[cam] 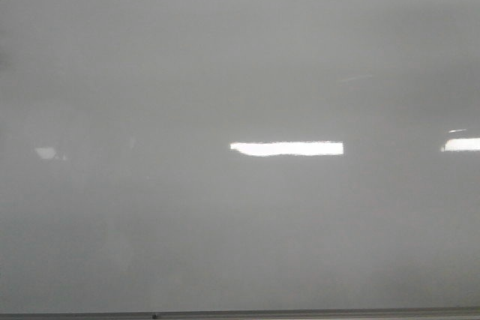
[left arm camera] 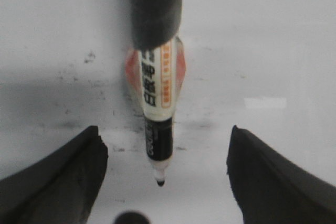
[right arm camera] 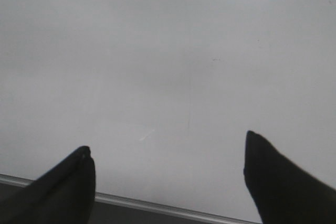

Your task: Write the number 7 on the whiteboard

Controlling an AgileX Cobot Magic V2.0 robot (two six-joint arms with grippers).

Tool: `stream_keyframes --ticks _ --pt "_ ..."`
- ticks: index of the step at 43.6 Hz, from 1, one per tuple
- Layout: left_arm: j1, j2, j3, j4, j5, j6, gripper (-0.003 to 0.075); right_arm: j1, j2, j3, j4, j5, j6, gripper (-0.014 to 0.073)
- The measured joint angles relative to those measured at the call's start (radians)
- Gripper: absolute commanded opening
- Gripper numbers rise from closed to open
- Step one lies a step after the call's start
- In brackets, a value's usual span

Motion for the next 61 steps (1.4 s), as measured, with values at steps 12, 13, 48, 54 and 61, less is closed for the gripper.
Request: stream_keyframes --ticks 12,13,48,54,61 --pt "0.000 0.048 -0.007 0.009 -0.075 -0.002 0.0365 0.000 0.000 0.000 0.000 0.000 0.000 0.0600" --pt "0.000 0.053 -0.007 0.009 -0.076 -0.002 0.0365 0.000 0.000 0.000 0.000 0.000 0.000 0.0600" --pt "0.000 0.085 -0.011 0.009 -0.068 -0.002 -0.0021 0.000 0.000 0.000 0.000 -0.008 -0.002 0.0600" --pt "-0.004 0.010 -0.021 0.009 0.021 0.001 -0.0021 0.000 0.000 -0.010 0.000 -0.015 -0.002 0.0600" --pt "-0.025 -0.104 -0.058 0.009 0.196 0.077 -0.0020 0.000 0.000 -0.050 0.001 0.021 -0.002 0.0600"
